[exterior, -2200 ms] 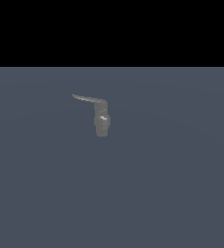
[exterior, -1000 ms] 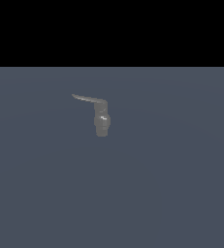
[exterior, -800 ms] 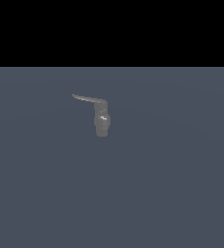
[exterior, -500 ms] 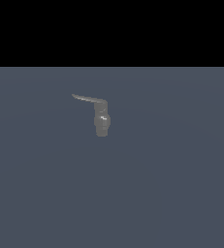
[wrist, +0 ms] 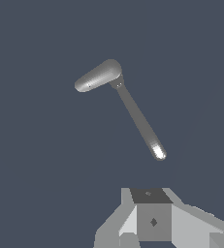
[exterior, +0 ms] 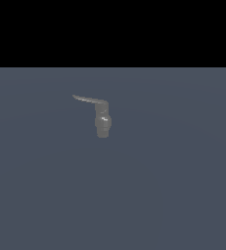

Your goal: Turn on the faucet by rotating a designated handle.

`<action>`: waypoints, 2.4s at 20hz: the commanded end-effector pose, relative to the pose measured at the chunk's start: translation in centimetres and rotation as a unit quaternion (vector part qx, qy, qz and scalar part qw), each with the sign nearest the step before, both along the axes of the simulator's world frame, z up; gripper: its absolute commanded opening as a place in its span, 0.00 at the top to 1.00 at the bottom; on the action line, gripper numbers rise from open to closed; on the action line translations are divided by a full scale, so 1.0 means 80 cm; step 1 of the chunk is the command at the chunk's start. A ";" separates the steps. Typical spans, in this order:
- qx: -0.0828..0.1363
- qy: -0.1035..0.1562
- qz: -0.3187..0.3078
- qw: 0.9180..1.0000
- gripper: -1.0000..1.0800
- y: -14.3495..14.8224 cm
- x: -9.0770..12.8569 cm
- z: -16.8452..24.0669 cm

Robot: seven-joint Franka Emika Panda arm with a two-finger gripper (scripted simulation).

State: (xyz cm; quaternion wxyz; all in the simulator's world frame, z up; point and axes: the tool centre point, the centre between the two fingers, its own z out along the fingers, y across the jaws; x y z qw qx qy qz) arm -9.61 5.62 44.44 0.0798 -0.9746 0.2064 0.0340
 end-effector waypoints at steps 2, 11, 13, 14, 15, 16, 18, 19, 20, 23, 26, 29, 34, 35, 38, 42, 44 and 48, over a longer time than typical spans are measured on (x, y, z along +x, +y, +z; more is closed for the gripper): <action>0.005 0.012 -0.050 0.999 1.00 0.008 0.034 -0.021; 0.002 0.041 -0.177 0.983 1.00 0.029 0.114 -0.088; -0.001 0.046 -0.206 0.978 1.00 0.034 0.131 -0.104; -0.003 0.048 -0.219 0.974 1.00 0.036 0.139 -0.113; -0.005 0.050 -0.233 0.971 1.00 0.039 0.147 -0.122; -0.008 0.052 -0.247 0.968 1.00 0.041 0.154 -0.131; -0.013 0.055 -0.274 0.960 1.00 0.046 0.169 -0.149; -0.016 0.056 -0.288 0.956 1.00 0.048 0.177 -0.159; -0.019 0.057 -0.301 0.952 1.00 0.051 0.184 -0.168; -0.029 0.058 -0.340 0.938 1.00 0.058 0.204 -0.197; -0.040 0.056 -0.378 0.923 1.00 0.065 0.223 -0.227; -0.051 0.052 -0.413 0.908 1.00 0.072 0.240 -0.256; -0.066 0.043 -0.458 0.886 1.00 0.083 0.260 -0.296; -0.069 0.041 -0.465 0.882 1.00 0.084 0.263 -0.302; -0.075 0.036 -0.482 0.872 1.00 0.089 0.271 -0.318; -0.080 0.031 -0.496 0.864 1.00 0.093 0.277 -0.333; -0.081 0.029 -0.500 0.862 1.00 0.094 0.279 -0.337; -0.082 0.029 -0.503 0.860 1.00 0.095 0.280 -0.339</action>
